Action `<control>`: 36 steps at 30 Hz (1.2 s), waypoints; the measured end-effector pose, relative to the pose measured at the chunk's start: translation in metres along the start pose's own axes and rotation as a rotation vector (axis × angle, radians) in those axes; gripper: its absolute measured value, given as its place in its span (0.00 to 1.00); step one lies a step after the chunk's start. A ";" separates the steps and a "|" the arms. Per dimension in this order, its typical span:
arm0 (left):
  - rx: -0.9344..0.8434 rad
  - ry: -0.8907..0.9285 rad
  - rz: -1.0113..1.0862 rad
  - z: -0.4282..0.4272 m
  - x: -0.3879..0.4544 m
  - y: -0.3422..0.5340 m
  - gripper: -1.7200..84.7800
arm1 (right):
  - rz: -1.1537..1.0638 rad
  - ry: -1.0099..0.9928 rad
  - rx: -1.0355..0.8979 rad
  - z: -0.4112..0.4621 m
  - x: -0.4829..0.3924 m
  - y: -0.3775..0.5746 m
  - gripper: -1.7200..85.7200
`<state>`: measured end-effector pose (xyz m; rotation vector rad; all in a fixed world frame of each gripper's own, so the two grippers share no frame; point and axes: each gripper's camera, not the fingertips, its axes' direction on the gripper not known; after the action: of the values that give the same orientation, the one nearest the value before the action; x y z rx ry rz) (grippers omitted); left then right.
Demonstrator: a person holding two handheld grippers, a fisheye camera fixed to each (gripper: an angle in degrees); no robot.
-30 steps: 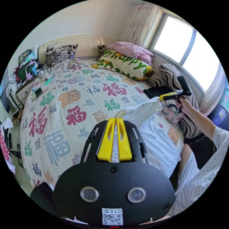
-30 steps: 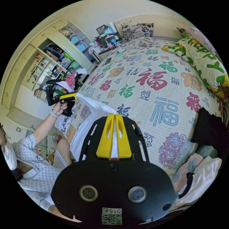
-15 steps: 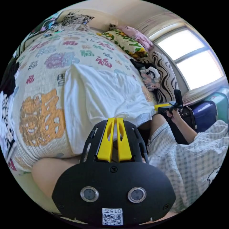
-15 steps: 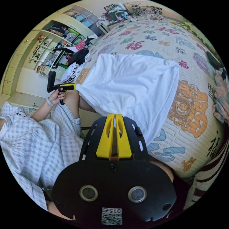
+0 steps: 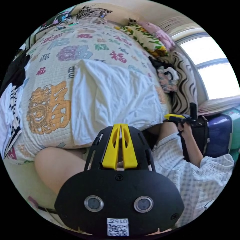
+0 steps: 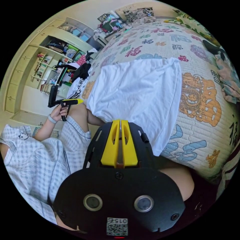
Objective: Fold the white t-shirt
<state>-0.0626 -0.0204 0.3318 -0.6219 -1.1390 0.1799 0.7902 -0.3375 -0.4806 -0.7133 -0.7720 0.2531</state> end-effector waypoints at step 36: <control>0.288 0.193 -0.373 -0.019 -0.258 -0.120 0.03 | 0.450 -0.267 0.220 -0.056 0.244 -0.111 0.04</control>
<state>-0.1764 -0.2385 0.1879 -0.1613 -0.9990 -0.0364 0.9965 -0.3355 -0.3001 -0.6440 -0.8132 0.8427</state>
